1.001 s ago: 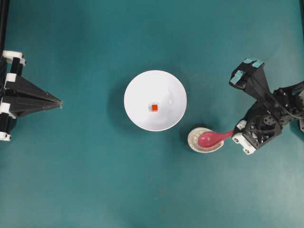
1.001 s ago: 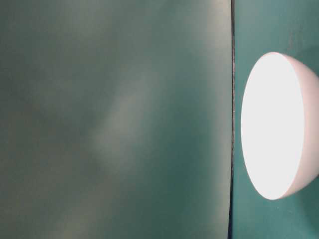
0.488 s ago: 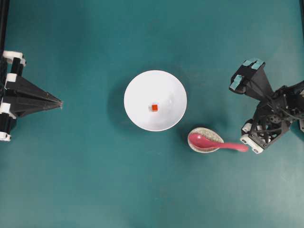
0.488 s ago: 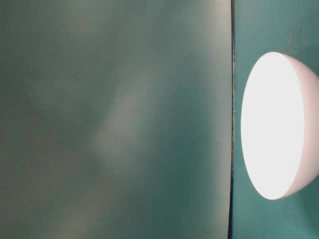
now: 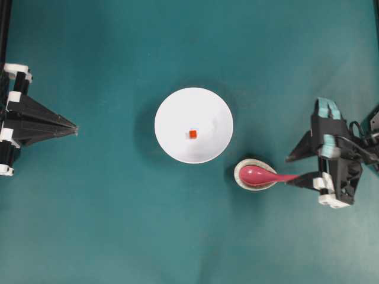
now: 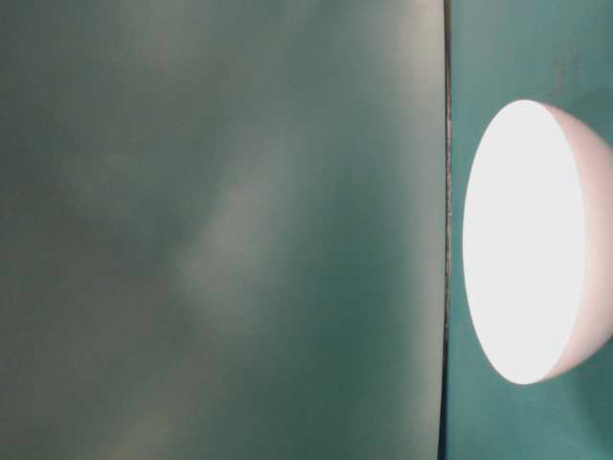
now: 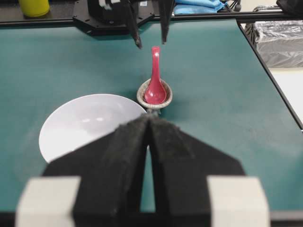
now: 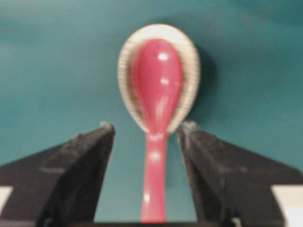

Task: Grip the spoon and scoop the red block from the bowl with right arm.

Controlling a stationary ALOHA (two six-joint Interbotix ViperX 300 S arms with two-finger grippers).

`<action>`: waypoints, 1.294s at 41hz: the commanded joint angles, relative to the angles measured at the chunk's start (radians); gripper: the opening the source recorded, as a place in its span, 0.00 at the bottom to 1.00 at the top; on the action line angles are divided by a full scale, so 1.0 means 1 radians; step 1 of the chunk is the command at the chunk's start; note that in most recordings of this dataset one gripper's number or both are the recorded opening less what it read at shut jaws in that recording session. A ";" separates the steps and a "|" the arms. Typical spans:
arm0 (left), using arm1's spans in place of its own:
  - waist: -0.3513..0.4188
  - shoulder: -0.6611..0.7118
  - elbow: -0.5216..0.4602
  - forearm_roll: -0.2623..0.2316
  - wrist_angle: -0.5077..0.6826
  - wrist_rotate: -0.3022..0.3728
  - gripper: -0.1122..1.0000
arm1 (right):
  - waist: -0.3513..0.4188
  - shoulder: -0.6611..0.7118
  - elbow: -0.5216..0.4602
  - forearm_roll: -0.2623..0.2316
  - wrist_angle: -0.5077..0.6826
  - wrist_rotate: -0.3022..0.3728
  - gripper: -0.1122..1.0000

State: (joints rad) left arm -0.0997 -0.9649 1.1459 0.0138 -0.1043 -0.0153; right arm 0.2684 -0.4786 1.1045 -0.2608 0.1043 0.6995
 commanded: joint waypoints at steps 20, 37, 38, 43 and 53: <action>-0.003 -0.009 -0.028 0.003 0.061 0.002 0.10 | -0.043 0.121 0.210 0.186 -0.658 -0.087 0.63; -0.003 -0.011 -0.028 0.002 0.071 -0.002 0.10 | 0.008 0.144 0.218 0.687 -1.078 -0.612 0.63; -0.003 -0.011 -0.026 0.002 0.072 -0.002 0.10 | 0.018 0.149 0.218 0.713 -1.080 -0.623 0.63; -0.003 -0.011 -0.028 0.002 0.083 -0.020 0.10 | 0.110 0.193 0.221 0.847 -1.114 -0.650 0.63; -0.003 -0.011 -0.026 0.002 0.095 -0.031 0.10 | 0.373 0.377 0.193 1.160 -1.279 -0.652 0.63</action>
State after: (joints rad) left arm -0.0997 -0.9787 1.1443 0.0153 -0.0046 -0.0476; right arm 0.5645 -0.1473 1.3208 0.7992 -1.1305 0.0491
